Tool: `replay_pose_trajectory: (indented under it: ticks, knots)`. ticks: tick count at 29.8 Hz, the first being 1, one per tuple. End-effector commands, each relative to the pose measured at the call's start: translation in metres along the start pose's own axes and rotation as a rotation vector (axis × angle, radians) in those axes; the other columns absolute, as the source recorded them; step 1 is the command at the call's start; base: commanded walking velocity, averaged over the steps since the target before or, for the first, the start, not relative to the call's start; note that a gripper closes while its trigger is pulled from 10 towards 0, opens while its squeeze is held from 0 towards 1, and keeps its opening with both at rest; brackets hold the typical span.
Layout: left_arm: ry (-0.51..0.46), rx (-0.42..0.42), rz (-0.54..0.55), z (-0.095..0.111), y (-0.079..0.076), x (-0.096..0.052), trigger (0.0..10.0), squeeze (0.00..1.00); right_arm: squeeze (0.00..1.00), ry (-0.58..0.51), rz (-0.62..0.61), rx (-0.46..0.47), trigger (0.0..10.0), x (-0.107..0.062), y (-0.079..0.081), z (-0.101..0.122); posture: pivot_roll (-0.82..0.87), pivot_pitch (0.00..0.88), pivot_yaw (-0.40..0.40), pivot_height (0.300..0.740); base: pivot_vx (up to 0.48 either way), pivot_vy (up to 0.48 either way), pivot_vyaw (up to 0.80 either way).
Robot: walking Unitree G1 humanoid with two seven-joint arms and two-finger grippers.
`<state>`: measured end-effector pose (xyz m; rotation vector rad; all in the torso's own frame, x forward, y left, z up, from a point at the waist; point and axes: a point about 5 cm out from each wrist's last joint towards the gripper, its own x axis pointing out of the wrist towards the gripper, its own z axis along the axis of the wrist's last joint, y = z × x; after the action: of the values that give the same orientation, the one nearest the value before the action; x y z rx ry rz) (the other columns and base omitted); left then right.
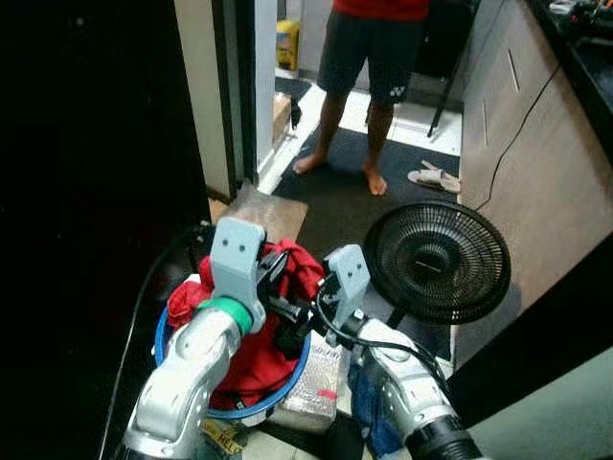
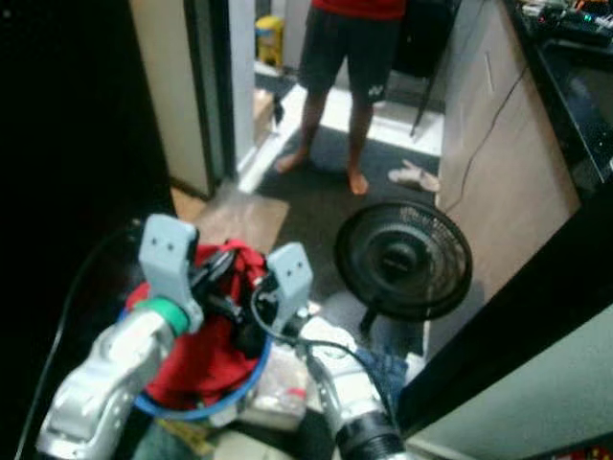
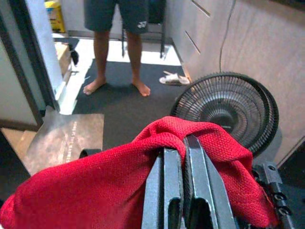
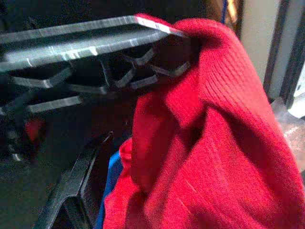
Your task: Clothes washing
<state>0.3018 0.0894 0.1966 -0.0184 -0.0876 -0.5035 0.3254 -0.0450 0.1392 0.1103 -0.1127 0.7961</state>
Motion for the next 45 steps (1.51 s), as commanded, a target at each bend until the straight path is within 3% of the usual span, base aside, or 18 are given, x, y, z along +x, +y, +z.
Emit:
replay_pose_trajectory:
  ticks: [1, 14, 16, 18, 20, 21, 22, 23, 24, 25, 26, 45]
  knots:
    - [-0.016, 0.019, -0.024, 0.003, -0.002, 0.002, 10.0, 0.0, 0.0, 0.0, -0.024, 0.019, 10.0, -0.001, 0.0, -0.005, 0.06, 0.086, 0.071, 0.74, 0.0, 0.0, 0.0]
    - [-0.022, 0.025, 0.008, 0.004, 0.005, 0.002, 10.0, 0.0, 0.0, -0.026, -0.047, 0.052, 10.0, 0.019, 0.005, -0.001, 0.08, 0.086, 0.042, 0.74, 0.0, 0.0, 0.0]
    - [-0.023, 0.021, 0.032, 0.001, 0.007, 0.0, 10.0, 0.0, 0.0, -0.03, -0.034, 0.054, 9.3, 0.027, 0.007, 0.003, 0.09, 0.089, 0.018, 0.74, 0.0, 0.0, 0.0]
    - [-0.022, 0.018, 0.043, 0.0, 0.008, -0.001, 10.0, 0.0, 0.0, -0.033, -0.025, 0.061, 9.3, 0.031, 0.009, 0.005, 0.09, 0.09, 0.016, 0.74, 0.0, 0.0, 0.0]
    - [-0.02, 0.014, 0.062, -0.002, 0.011, -0.003, 10.0, 0.0, 0.0, -0.042, -0.005, 0.067, 5.4, 0.04, 0.014, 0.01, 0.1, 0.089, 0.002, 0.74, 0.0, 0.0, 0.0]
    - [-0.02, 0.014, 0.062, -0.002, 0.011, -0.003, 10.0, 0.0, 0.0, -0.042, -0.005, 0.067, 5.4, 0.04, 0.014, 0.01, 0.1, 0.089, 0.002, 0.74, 0.0, 0.0, 0.0]
    - [-0.019, 0.013, 0.068, -0.003, 0.012, -0.004, 10.0, 0.0, 0.0, -0.045, 0.002, 0.071, 4.5, 0.043, 0.016, 0.011, 0.1, 0.089, 0.002, 0.74, 0.0, 0.0, 0.0]
    - [-0.019, 0.013, 0.068, -0.003, 0.012, -0.004, 10.0, 0.0, 0.0, -0.045, 0.002, 0.071, 4.5, 0.043, 0.016, 0.011, 0.1, 0.089, 0.002, 0.74, 0.0, 0.0, 0.0]
    - [-0.019, 0.013, 0.073, -0.003, 0.013, -0.004, 10.0, 0.0, 0.0, -0.048, 0.006, 0.073, 3.5, 0.045, 0.017, 0.013, 0.1, 0.088, -0.005, 0.74, 0.0, 0.0, 0.0]
    - [-0.019, 0.013, 0.073, -0.003, 0.013, -0.004, 10.0, 0.0, 0.0, -0.048, 0.006, 0.073, 3.5, 0.045, 0.017, 0.013, 0.1, 0.088, -0.005, 0.74, 0.0, 0.0, 0.0]
    - [-0.02, 0.012, 0.08, -0.003, 0.014, -0.004, 10.0, 0.0, 0.0, -0.049, 0.014, 0.076, 0.0, 0.047, 0.018, 0.013, 0.11, 0.087, -0.01, 0.74, 0.0, 0.0, 0.0]
    - [-0.024, 0.015, 0.098, -0.005, 0.017, -0.005, 10.0, 0.0, 0.0, -0.068, 0.023, 0.076, 0.0, 0.048, 0.015, 0.014, 0.09, 0.073, -0.011, 0.74, 0.0, 0.0, 0.0]
